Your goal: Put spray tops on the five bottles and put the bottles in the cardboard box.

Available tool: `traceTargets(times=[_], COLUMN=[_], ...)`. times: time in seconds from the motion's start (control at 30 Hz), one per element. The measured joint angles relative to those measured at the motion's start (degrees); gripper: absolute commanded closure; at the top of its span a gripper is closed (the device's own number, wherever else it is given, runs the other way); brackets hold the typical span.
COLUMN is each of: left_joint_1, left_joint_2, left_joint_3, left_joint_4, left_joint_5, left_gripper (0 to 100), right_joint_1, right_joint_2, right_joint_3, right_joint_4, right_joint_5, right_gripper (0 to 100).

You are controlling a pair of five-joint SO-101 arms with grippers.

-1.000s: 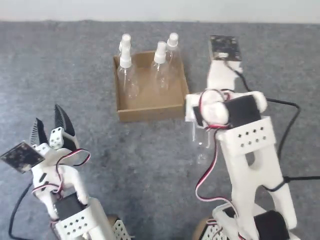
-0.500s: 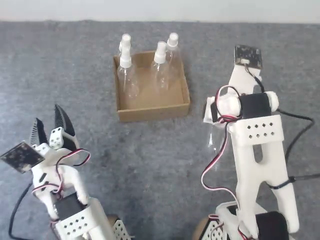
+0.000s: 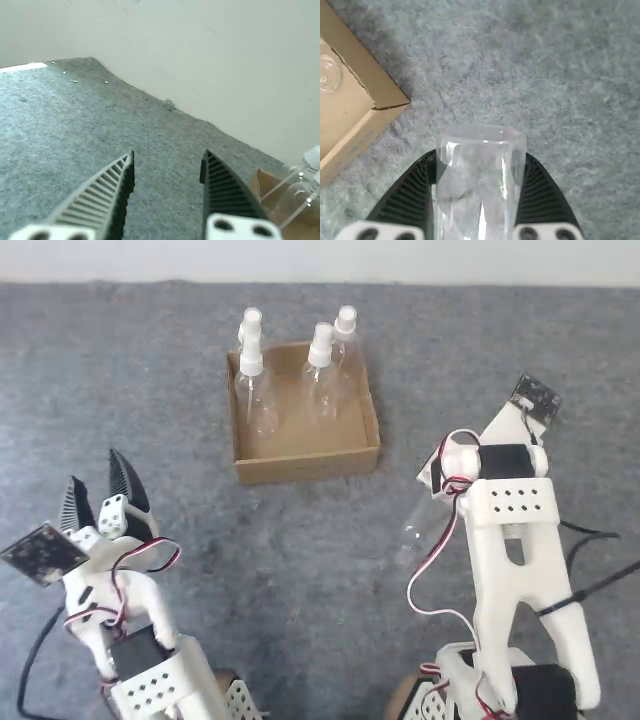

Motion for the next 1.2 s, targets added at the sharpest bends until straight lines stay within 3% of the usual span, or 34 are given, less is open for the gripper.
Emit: traceTargets(times=[0.2,0.7,1.2], left_joint_1=[0.0,0.0,-1.23], left_joint_2=[0.0,0.0,0.0], left_joint_3=[0.0,0.0,0.0], left_joint_4=[0.0,0.0,0.0], left_joint_5=[0.0,0.0,-0.18], left_gripper=[80,80,80], right_joint_1=[0.09,0.09,0.09], right_joint_2=[0.0,0.0,0.0], right_joint_3=[4.31,5.71,5.71], right_joint_4=[0.0,-1.05,-1.05], right_joint_5=[-0.79,-12.75,-31.3], right_gripper=[96.0,96.1,96.0])
